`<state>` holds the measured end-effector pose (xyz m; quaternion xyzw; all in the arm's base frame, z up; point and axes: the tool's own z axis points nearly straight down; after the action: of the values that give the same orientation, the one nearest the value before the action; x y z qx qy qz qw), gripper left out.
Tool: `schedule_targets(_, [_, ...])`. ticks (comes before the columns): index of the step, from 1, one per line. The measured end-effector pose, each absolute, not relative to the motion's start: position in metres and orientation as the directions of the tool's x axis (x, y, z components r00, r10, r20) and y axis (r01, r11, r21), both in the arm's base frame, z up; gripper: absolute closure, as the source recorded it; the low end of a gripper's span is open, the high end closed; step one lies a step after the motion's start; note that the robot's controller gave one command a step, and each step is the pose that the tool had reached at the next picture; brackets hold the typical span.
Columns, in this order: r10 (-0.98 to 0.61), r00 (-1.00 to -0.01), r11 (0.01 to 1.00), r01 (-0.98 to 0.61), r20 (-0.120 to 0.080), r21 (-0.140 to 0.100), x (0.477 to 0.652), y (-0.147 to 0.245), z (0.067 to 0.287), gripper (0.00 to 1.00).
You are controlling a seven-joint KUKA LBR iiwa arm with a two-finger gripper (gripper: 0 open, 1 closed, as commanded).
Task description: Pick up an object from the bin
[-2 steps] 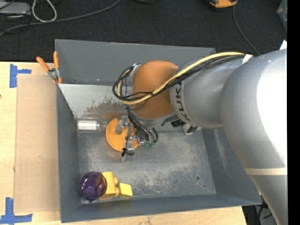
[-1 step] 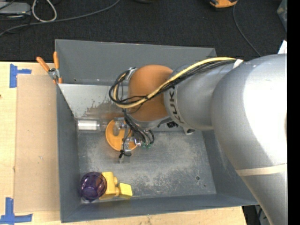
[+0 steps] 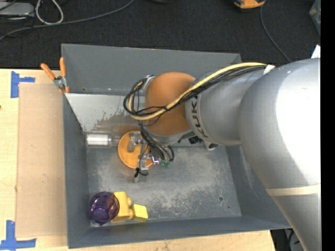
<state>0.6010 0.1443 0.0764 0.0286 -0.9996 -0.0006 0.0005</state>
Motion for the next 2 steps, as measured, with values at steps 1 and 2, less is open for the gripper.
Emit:
schedule_targets(1, [-0.064, -0.998, 0.998, -0.064, -0.004, 0.003, 0.6047, 0.1456, 0.0716, 0.0])
schedule_targets(2, [-0.057, -0.998, 0.998, -0.057, 0.0, 0.002, 0.6021, 0.1442, 0.075, 1.0])
